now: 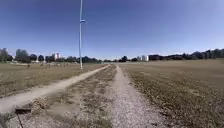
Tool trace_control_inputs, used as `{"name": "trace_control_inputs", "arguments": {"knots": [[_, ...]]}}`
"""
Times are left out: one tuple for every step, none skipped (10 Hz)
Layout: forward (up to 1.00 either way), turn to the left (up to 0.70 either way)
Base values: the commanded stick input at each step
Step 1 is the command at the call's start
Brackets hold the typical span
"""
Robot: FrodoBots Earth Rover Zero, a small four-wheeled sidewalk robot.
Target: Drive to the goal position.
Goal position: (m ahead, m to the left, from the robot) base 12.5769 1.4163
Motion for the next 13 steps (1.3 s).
{"name": "trace_control_inputs", "arguments": {"knots": [[0.69, 0.06], [0.69, 0.06], [0.69, 0.06], [0.69, 0.06], [0.08, 0.02], [0.06, 0.02], [0.30, 0.04], [0.69, 0.06], [0.69, 0.06], [0.69, 0.06], [0.69, 0.06], [0.69, 0.06], [0.69, 0.06]]}}
